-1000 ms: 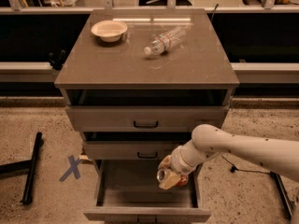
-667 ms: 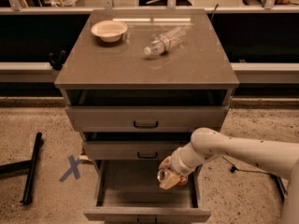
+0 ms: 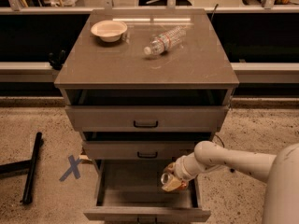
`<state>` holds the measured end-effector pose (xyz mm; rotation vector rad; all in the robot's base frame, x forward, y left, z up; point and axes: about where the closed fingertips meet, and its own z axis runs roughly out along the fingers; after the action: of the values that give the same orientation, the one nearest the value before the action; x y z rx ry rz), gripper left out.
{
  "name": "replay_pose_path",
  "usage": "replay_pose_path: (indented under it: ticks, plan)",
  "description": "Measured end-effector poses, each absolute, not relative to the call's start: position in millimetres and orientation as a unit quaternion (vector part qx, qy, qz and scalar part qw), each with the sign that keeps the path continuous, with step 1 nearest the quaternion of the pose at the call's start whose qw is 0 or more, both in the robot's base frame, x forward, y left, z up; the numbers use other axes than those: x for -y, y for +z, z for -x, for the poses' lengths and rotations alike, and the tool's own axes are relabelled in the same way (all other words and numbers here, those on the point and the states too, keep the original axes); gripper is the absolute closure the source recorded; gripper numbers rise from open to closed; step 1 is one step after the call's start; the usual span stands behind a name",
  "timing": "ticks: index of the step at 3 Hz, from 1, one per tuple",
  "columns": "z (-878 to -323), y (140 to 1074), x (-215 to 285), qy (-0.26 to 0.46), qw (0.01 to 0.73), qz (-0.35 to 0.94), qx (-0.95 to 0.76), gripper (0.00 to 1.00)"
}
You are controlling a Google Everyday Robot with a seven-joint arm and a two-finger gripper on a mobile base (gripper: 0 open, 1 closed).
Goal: Place coke can into bottom drawer
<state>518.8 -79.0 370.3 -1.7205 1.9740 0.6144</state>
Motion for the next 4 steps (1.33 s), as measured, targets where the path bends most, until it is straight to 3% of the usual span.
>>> replay_pose_path:
  ticks: [2, 4]
  plan:
    - [-532.6, 260.7, 89.3, 0.234, 0.202, 0.579, -0.754, 1.0]
    - [-551.3, 207.6, 78.2, 0.247, 0.201, 0.561, -0.764, 0.51]
